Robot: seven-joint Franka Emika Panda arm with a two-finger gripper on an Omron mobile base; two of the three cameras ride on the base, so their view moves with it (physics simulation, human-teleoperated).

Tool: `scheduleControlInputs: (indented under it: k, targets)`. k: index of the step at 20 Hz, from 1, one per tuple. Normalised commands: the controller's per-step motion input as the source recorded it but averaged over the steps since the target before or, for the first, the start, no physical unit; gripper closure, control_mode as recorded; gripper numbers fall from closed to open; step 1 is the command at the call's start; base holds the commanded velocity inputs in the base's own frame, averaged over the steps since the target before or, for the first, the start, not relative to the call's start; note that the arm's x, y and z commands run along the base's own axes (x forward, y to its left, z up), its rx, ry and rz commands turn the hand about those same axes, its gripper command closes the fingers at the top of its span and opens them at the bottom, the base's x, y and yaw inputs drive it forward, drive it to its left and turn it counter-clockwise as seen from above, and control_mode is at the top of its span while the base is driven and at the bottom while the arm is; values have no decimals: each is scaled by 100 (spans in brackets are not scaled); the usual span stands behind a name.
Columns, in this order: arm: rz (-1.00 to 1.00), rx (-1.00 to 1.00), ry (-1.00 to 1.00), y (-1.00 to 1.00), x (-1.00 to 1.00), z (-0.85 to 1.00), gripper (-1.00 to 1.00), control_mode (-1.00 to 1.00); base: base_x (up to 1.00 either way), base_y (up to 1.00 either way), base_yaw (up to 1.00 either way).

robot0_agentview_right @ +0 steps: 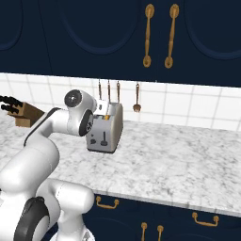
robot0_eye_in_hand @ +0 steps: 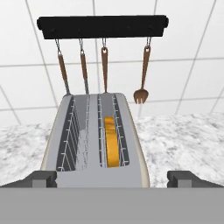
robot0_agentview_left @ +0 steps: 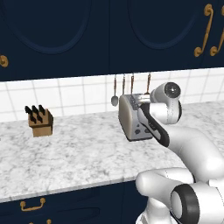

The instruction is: Start the toaster. Once the lever pops up, take the bread to the plate on the dining counter.

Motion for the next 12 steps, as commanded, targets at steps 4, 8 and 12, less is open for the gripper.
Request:
scheduleControlInputs:
  k: [4, 8, 12]
  targets:
    - [0, 0, 0, 0, 0, 0, -100, -100, 0, 0, 0]
    - [0, 0, 0, 0, 0, 0, -100, -100, 0, 0, 0]
    - [0, 0, 0, 0, 0, 0, -100, -100, 0, 0, 0]
